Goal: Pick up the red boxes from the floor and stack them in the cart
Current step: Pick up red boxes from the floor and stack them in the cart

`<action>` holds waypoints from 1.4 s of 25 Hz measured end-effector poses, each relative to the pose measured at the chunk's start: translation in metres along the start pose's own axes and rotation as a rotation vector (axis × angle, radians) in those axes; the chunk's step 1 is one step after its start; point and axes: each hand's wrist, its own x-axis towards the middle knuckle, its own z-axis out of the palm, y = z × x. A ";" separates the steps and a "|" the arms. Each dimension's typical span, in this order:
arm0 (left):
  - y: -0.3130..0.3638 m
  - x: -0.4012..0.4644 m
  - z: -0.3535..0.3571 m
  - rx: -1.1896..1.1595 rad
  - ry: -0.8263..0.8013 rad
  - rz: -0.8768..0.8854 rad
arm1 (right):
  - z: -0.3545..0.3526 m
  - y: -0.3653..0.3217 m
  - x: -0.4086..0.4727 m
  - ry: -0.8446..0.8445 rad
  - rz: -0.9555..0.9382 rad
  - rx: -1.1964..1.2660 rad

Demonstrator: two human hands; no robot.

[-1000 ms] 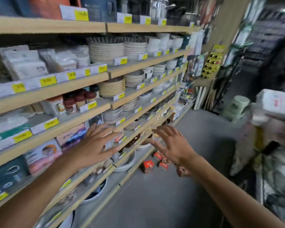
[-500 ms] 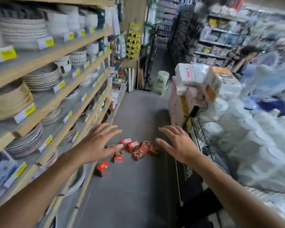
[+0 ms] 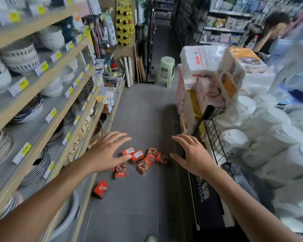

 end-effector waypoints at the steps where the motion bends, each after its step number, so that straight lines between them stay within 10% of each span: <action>1: -0.007 0.020 0.001 -0.007 -0.002 -0.015 | 0.000 0.010 0.023 -0.008 -0.006 0.005; 21: -0.277 0.250 0.130 -0.243 -0.101 -0.369 | 0.162 0.081 0.418 -0.399 -0.124 0.006; 35: -0.384 0.298 0.460 -0.355 -0.022 -0.620 | 0.548 0.178 0.552 -0.675 -0.340 0.078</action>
